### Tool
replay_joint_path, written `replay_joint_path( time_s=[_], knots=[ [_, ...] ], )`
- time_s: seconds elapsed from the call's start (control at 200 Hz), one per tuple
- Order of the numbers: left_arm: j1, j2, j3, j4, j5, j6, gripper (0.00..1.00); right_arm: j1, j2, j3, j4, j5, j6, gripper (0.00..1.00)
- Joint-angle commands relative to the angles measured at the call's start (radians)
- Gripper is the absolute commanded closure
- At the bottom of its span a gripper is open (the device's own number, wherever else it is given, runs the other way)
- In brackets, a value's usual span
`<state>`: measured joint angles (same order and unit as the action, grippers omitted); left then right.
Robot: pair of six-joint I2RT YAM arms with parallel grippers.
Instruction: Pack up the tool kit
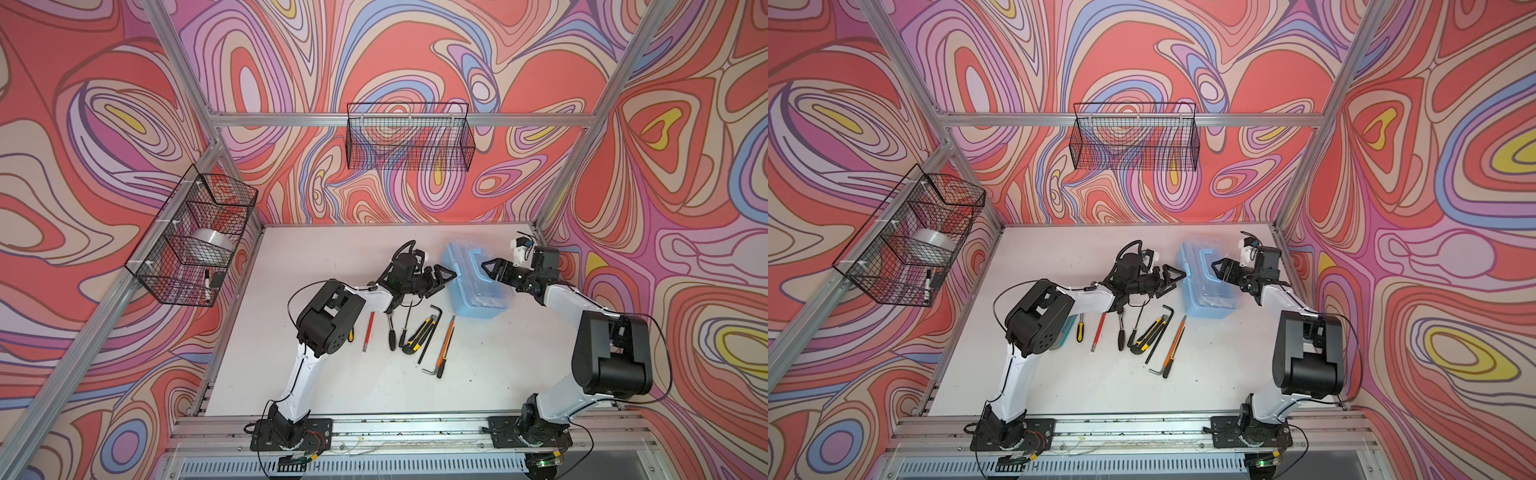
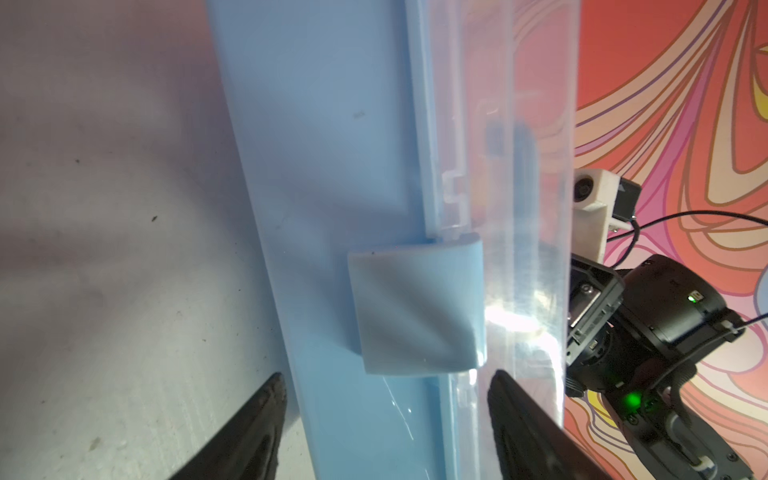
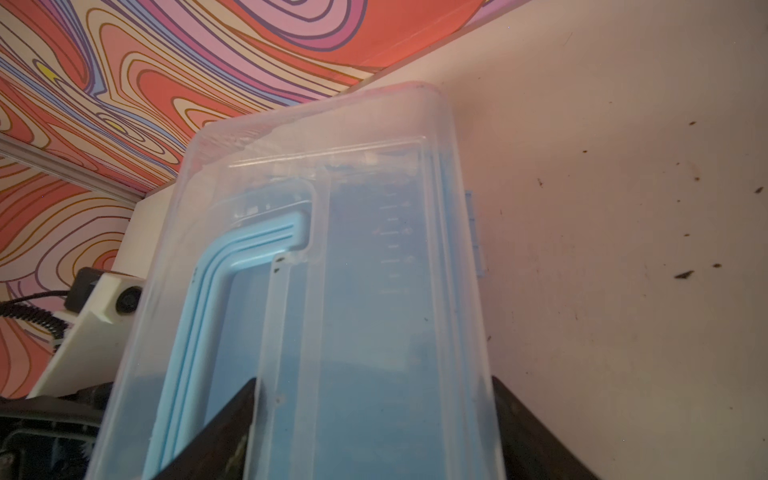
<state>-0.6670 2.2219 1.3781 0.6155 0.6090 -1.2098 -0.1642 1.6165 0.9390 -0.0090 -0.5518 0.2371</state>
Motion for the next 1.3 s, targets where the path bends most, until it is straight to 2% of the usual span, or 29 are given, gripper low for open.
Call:
replay_joint_path(
  time_s=[0.0,0.335,0.536,0.851,1.016,1.207,1.297],
  knots=[
    [-0.003,0.028,0.033,0.068,0.0,-0.045,0.24,0.008,0.058,-0.064,-0.095,-0.03,0.024,0.25],
    [-0.006,0.066,0.045,0.226,-0.004,-0.144,0.24,0.008,0.068,-0.078,-0.073,-0.044,0.033,0.26],
    [-0.013,0.079,0.059,0.245,-0.002,-0.156,0.24,0.008,0.075,-0.078,-0.066,-0.054,0.04,0.26],
    [-0.019,0.118,0.052,0.394,-0.012,-0.257,0.22,0.008,0.094,-0.078,-0.052,-0.074,0.054,0.27],
    [-0.024,0.167,0.062,0.51,-0.015,-0.347,0.22,0.009,0.103,-0.075,-0.043,-0.092,0.062,0.27],
    [-0.04,0.178,0.081,0.538,-0.013,-0.367,0.21,0.008,0.115,-0.073,-0.045,-0.097,0.064,0.27],
    [-0.04,0.202,0.095,0.599,-0.021,-0.416,0.21,0.009,0.12,-0.074,-0.044,-0.097,0.065,0.27]
  ],
)
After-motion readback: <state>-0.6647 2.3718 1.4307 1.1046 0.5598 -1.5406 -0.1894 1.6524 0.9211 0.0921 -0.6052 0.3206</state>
